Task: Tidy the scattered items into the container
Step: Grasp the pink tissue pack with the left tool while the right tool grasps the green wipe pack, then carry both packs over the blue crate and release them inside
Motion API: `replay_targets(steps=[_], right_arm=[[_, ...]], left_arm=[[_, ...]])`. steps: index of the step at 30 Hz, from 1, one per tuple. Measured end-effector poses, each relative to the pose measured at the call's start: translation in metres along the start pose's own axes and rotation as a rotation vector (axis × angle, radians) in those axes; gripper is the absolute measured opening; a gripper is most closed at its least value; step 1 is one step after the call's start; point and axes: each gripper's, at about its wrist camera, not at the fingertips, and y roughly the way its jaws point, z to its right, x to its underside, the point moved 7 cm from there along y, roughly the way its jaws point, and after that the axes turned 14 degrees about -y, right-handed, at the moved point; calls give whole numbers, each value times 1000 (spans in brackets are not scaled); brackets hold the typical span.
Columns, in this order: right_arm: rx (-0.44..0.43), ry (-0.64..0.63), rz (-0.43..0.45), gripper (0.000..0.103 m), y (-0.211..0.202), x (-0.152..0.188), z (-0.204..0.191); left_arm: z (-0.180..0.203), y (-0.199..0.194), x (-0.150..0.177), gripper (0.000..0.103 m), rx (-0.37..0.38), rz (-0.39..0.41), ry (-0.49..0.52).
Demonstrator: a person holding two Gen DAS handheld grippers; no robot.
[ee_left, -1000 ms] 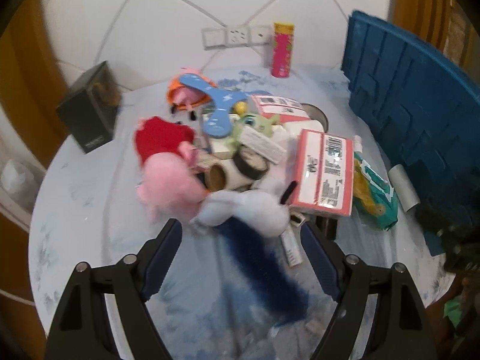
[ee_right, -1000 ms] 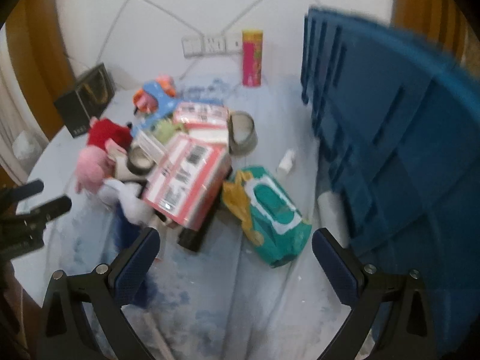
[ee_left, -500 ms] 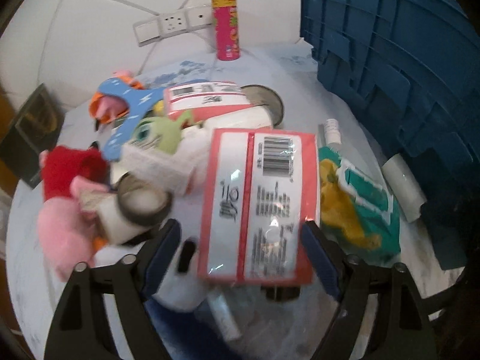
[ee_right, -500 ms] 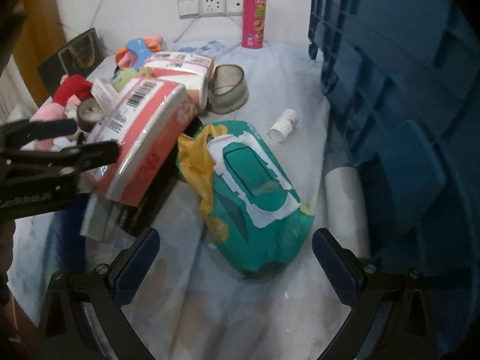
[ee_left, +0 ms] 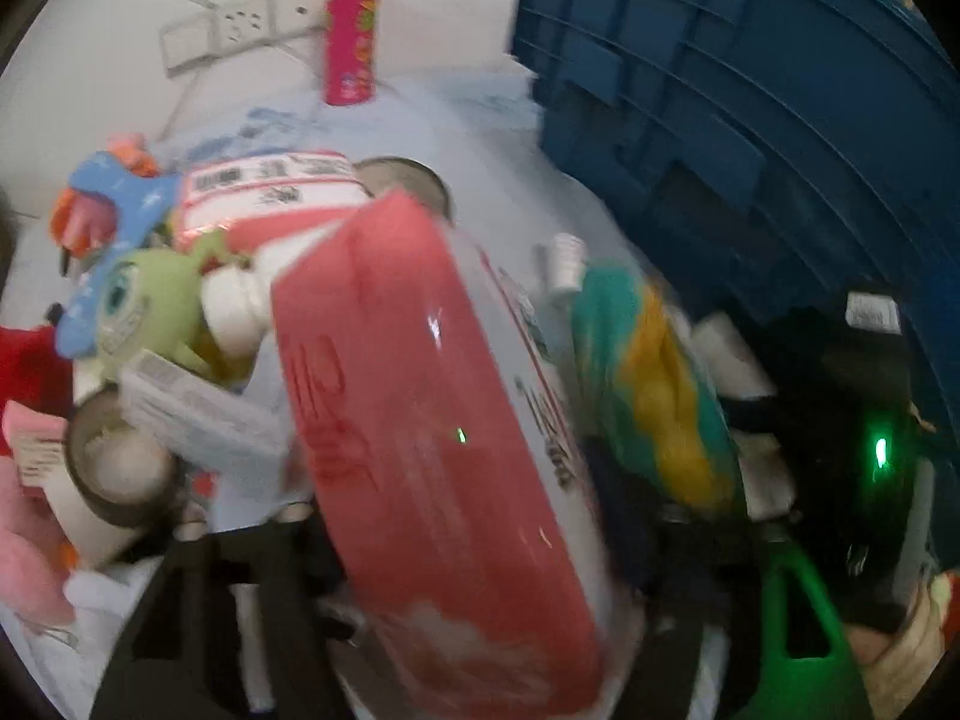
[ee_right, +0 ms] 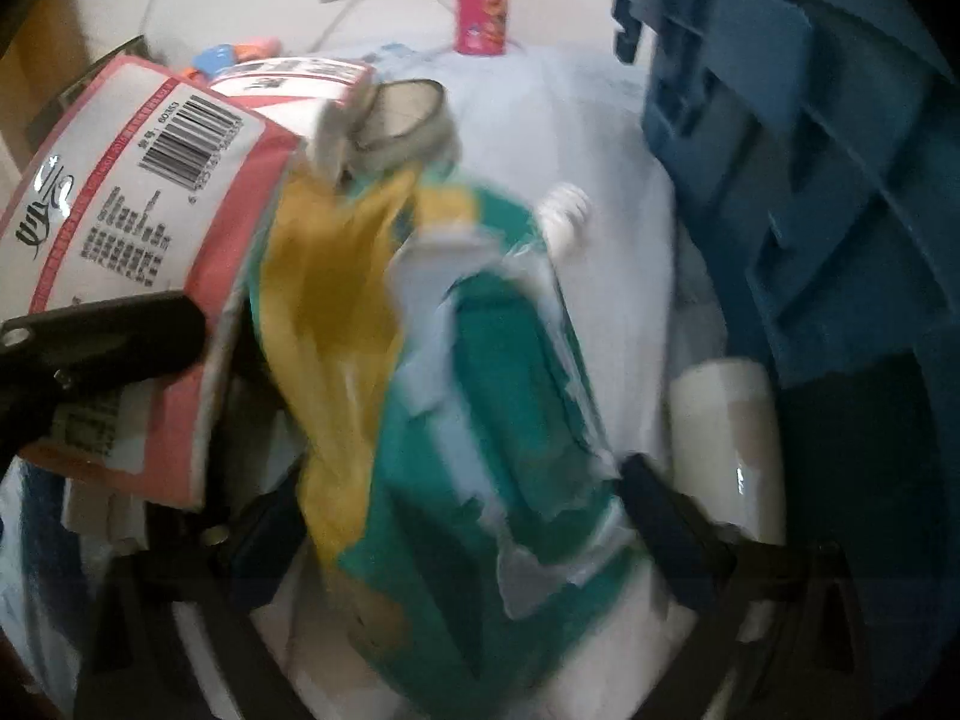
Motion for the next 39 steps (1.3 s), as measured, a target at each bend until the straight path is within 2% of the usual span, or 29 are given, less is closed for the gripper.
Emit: replay_targets(steps=[4,6,13,20,26,32,39], right_arm=[[-89,49,11,64,-14,15,-9],[-108,59,11,62,-22,23,-17],[-131,75,22,60,-55,29,-38],[-87,46,82,58,-100,9,-57],[-28,19,169,58,-150,-21,-80],[46,12,269,58,-208,-46,-98],[142,22,361,58,-273,-59,-112]], left_arm=[[-2,-13,11,55,-69,4,51],[-12,-21,15,54,-134,14,64],[-38,-57,26,54,-170,20,31],[-50,-113,30,54,-166,100,15],[-65,-166,28,54,-164,184,7],[-73,-219,24,54,-137,272,27],[-66,-267,18,54,-89,370,64]])
